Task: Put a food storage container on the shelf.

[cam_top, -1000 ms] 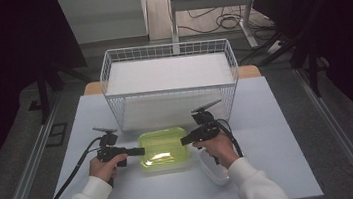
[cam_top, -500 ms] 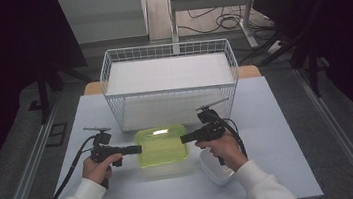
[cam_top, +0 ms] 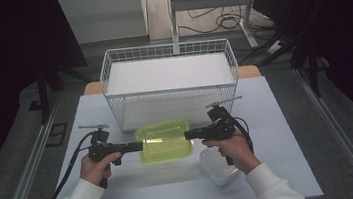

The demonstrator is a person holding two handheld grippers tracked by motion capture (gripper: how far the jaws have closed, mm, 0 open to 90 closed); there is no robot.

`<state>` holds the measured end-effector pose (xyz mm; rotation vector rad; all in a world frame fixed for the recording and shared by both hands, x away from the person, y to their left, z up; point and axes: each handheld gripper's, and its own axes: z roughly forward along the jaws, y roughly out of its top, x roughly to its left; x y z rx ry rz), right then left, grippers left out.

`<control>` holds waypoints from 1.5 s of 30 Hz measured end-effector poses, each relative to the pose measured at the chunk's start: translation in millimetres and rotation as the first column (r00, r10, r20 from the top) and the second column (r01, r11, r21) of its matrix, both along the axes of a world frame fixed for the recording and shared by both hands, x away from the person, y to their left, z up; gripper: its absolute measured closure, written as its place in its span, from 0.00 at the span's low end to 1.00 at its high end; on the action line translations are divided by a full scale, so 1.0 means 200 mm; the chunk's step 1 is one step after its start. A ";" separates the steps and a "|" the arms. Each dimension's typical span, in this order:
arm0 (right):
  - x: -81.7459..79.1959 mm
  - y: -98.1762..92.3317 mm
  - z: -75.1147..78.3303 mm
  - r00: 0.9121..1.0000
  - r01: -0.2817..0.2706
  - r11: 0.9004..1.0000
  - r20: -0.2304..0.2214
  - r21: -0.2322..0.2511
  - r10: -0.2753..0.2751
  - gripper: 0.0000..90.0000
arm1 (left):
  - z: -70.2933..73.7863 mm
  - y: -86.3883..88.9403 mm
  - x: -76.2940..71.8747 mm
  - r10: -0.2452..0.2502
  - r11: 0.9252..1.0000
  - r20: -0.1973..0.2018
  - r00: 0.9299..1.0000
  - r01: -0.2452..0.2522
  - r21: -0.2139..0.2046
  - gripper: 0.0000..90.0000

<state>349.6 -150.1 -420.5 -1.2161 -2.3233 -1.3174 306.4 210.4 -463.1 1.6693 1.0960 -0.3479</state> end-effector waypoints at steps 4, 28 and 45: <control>-0.01 -0.03 0.02 1.000 -0.003 1.000 0.020 0.021 0.003 0.85 | 0.04 -0.02 -0.01 -0.014 1.000 0.031 0.999 0.014 -0.005 0.88; -0.08 -0.14 0.38 0.970 -0.022 0.997 0.243 0.076 0.002 0.85 | 0.41 -0.09 0.02 -0.055 0.998 0.223 0.973 0.059 -0.011 0.88; 0.10 -0.17 0.61 0.955 0.001 0.989 0.292 0.150 -0.045 0.85 | 0.72 -0.09 0.27 -0.048 0.999 0.299 0.953 0.046 0.015 0.89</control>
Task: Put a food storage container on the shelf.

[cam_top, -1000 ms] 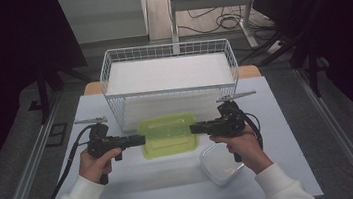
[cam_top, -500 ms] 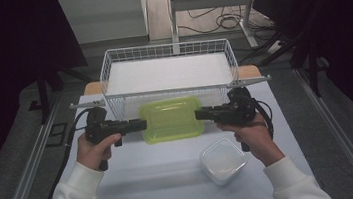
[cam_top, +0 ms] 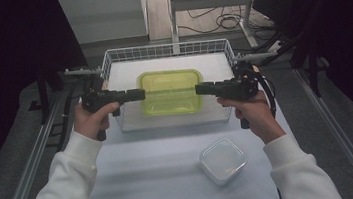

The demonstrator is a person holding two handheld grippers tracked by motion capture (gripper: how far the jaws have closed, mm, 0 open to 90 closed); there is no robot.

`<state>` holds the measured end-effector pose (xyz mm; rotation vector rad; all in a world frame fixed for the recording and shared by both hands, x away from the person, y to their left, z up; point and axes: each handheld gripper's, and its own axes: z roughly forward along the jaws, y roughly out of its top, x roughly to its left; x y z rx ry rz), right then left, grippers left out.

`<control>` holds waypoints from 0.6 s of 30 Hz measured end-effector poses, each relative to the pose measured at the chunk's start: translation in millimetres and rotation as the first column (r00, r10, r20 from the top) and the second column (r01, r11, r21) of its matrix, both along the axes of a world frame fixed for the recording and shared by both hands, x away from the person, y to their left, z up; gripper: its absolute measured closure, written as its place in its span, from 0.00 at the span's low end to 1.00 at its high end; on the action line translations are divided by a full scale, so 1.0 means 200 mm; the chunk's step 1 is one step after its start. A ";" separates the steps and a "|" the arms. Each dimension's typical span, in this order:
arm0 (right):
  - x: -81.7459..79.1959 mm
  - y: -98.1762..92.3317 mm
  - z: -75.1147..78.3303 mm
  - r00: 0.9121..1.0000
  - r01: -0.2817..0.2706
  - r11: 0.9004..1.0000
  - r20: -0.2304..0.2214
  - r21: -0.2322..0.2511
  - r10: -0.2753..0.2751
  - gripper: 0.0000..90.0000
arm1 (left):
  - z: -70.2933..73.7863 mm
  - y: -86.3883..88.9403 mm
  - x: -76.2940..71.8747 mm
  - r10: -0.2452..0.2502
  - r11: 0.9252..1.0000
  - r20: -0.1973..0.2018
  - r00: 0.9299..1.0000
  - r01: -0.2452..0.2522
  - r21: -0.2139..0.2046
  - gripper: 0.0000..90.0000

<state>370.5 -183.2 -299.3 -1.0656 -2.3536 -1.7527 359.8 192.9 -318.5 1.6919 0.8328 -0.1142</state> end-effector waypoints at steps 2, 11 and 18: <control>0.03 0.00 0.01 1.000 0.006 1.000 -0.002 0.011 -0.006 0.85 | 0.02 0.00 0.04 -0.001 1.000 -0.002 1.000 0.001 0.001 0.89; 0.19 0.03 0.08 1.000 0.018 1.000 -0.001 0.024 -0.018 0.84 | 0.07 0.04 0.23 -0.006 1.000 -0.036 0.999 0.005 -0.016 0.89; 0.31 0.04 0.10 0.999 0.035 0.998 -0.022 0.047 -0.034 0.84 | 0.08 0.04 0.37 -0.005 1.000 -0.069 0.998 0.004 -0.029 0.89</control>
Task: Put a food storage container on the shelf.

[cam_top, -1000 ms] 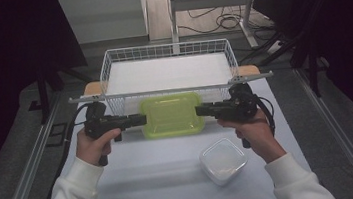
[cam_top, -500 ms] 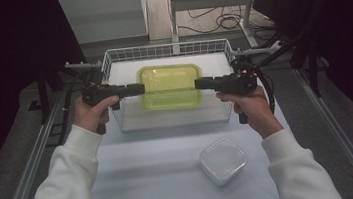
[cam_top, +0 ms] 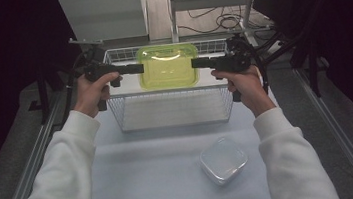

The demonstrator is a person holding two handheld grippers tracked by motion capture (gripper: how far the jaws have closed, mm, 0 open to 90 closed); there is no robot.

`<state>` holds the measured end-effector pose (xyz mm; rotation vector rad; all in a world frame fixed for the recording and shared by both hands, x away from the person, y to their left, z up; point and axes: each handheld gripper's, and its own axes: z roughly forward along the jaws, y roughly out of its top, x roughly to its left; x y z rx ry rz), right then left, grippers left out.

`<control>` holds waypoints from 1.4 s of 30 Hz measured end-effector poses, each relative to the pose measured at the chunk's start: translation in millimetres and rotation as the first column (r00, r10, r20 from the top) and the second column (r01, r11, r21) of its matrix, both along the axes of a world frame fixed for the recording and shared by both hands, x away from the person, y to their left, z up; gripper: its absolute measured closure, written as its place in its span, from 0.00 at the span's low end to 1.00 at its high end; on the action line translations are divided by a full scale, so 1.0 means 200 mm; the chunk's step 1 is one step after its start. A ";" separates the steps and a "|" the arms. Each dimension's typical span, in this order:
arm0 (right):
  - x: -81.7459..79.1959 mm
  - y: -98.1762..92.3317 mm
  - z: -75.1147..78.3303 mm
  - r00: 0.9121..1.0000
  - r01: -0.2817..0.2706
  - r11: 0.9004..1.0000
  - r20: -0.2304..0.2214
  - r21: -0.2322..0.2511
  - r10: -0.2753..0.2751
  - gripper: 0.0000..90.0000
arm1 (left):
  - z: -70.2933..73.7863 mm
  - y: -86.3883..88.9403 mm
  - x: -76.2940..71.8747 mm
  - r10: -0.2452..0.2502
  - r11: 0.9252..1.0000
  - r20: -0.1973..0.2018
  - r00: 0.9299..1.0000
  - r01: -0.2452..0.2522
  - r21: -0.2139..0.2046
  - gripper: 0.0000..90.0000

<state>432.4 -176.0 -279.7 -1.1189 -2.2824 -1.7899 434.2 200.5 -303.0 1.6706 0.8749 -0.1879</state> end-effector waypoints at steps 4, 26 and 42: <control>0.06 0.00 -0.02 0.999 0.015 1.000 -0.039 0.011 -0.014 0.84 | -0.01 0.00 0.09 -0.007 1.000 -0.037 0.999 0.007 0.008 0.90; 0.29 0.05 -0.18 0.963 0.139 0.990 -0.230 -0.014 -0.139 0.86 | -0.15 0.00 0.26 0.049 0.999 -0.192 0.980 -0.050 -0.001 0.89; 0.39 0.10 -0.23 0.908 0.281 0.960 -0.325 -0.001 -0.266 0.82 | -0.20 0.00 0.36 0.128 0.989 -0.321 0.938 -0.144 -0.027 0.83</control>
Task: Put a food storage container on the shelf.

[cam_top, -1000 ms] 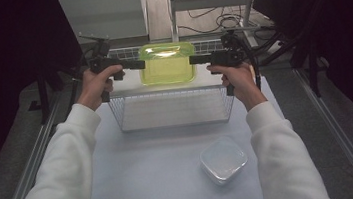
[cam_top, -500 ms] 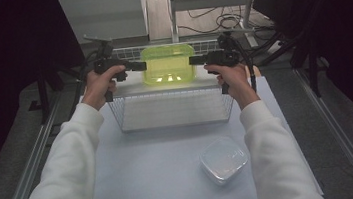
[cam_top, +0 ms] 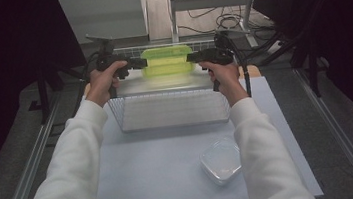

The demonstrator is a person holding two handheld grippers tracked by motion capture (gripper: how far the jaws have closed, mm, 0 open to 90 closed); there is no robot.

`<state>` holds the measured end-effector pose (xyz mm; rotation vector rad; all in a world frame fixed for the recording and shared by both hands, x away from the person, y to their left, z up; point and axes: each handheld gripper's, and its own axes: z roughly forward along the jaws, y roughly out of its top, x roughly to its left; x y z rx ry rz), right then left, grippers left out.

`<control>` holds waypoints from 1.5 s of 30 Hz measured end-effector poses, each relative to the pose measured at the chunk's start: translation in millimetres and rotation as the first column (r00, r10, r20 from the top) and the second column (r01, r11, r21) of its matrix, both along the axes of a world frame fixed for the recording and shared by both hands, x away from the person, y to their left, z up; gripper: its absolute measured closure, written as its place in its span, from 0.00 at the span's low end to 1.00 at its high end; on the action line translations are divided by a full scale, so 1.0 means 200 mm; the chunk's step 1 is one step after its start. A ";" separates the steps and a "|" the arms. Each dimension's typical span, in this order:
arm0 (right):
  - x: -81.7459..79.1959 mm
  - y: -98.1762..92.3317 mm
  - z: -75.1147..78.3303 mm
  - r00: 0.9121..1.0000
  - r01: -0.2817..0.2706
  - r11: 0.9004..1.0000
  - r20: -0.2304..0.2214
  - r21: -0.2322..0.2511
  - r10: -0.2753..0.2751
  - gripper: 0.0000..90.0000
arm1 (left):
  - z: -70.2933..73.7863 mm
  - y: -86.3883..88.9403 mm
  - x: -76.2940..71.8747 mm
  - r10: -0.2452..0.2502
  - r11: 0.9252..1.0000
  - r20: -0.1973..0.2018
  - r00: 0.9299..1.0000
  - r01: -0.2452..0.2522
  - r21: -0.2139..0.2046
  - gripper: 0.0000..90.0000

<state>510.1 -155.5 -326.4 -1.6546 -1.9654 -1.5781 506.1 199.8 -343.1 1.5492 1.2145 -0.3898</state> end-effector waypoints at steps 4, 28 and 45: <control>0.01 0.01 -0.02 0.999 0.030 0.999 -0.017 0.013 -0.029 0.81 | -0.01 -0.02 0.01 0.029 0.999 0.009 1.000 -0.029 0.016 0.80; -0.12 0.01 0.10 0.973 0.070 0.992 0.226 -0.104 -0.045 0.38 | 0.11 0.00 -0.16 0.100 0.982 0.265 0.959 -0.137 0.126 0.29; -0.58 -0.13 0.14 0.936 -0.122 0.930 0.270 -0.347 0.224 0.34 | 0.11 0.08 -0.70 -0.004 0.990 0.389 0.921 -0.051 0.131 0.29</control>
